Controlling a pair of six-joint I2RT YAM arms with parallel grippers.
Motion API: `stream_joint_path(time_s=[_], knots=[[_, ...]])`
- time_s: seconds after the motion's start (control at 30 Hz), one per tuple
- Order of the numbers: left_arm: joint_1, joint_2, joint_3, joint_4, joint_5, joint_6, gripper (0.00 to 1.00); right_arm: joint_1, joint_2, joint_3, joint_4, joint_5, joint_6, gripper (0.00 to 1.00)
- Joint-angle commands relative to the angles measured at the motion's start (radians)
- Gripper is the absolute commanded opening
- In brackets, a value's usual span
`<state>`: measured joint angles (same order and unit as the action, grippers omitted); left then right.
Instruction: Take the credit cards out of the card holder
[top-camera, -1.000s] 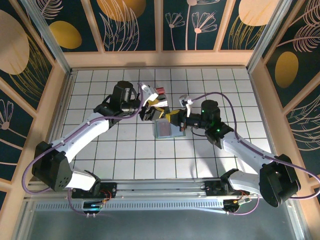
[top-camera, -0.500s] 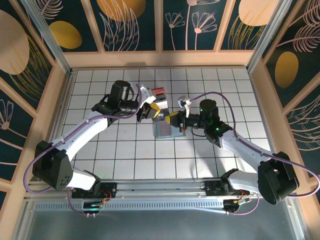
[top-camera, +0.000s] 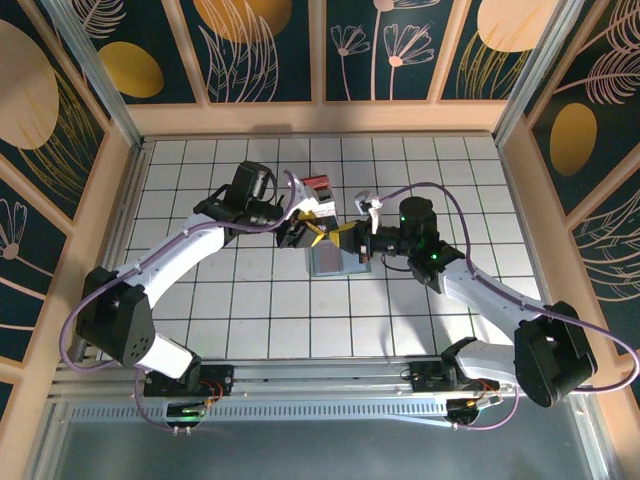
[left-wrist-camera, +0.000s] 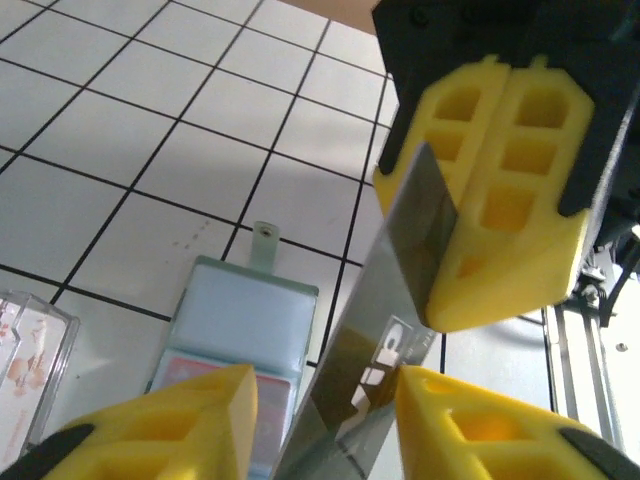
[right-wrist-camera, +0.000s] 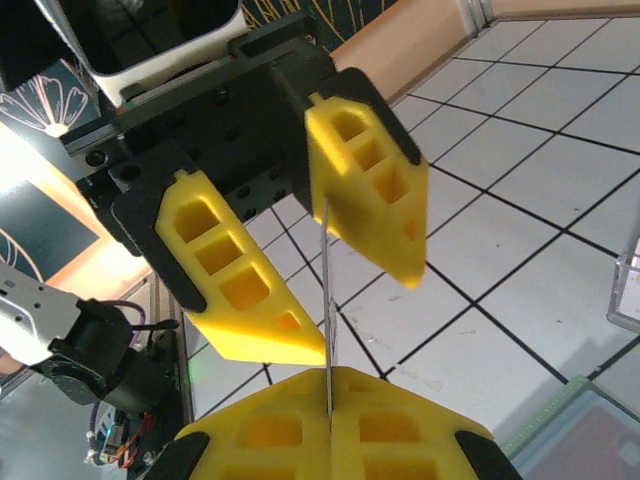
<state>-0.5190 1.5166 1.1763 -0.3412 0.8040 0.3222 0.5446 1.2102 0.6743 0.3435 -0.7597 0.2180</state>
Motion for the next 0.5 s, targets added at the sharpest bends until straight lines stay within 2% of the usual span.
stream_joint_path(time_s=[0.0,0.2,0.47], knots=[[0.004,0.03,0.039,-0.047,0.011,0.035,0.39,0.009,-0.003,0.038,0.015,-0.028,-0.025,0.0],[0.006,-0.01,0.025,-0.009,-0.01,0.028,0.5,0.008,-0.003,0.031,0.003,-0.026,-0.034,0.0],[0.025,-0.015,0.044,-0.022,0.016,0.047,0.47,0.009,0.003,0.037,0.0,-0.038,-0.037,0.0]])
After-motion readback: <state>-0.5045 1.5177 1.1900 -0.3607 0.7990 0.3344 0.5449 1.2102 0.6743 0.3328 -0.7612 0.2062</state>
